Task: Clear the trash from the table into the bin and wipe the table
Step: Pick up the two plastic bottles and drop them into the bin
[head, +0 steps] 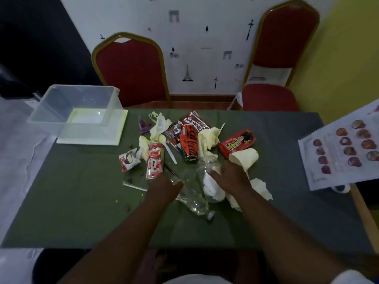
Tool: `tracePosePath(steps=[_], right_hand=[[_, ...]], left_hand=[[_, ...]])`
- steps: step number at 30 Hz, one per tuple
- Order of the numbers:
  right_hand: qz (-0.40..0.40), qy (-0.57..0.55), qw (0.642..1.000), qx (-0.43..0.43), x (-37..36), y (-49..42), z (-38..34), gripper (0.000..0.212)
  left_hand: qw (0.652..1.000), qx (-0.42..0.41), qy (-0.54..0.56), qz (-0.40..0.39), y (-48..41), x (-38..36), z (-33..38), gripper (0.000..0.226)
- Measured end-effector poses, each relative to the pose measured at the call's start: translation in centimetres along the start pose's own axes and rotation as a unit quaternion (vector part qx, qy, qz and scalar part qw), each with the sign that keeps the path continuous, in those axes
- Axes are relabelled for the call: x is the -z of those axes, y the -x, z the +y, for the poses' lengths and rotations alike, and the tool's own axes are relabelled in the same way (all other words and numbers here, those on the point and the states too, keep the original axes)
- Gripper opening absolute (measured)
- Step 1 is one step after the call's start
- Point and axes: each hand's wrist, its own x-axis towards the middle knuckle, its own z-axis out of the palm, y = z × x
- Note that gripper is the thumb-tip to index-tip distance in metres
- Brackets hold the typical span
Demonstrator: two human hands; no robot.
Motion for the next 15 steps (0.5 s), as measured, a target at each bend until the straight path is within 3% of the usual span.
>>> tracePosePath(steps=[3, 5, 11, 15], right_hand=[[-0.036, -0.01, 0.998, -0.047, -1.4, 0.4, -0.1, 0.093], [-0.046, -0.022, 0.997, -0.065, -2.0, 0.8, -0.3, 0.099], [-0.008, -0.023, 0.998, -0.05, -1.4, 0.9, -0.6, 0.082], [0.017, -0.059, 0.998, -0.01, 0.6, 1.3, -2.4, 0.089]], left_hand=[[0.995, 0.052, 0.083, -0.007, 0.5, -1.5, -0.2, 0.098], [0.988, 0.061, 0.142, -0.011, 0.9, -2.4, -0.1, 0.098], [0.978, 0.072, 0.195, 0.024, 1.6, -3.9, 0.2, 0.089], [0.973, 0.067, 0.221, 0.025, 2.2, -2.5, -0.3, 0.098]])
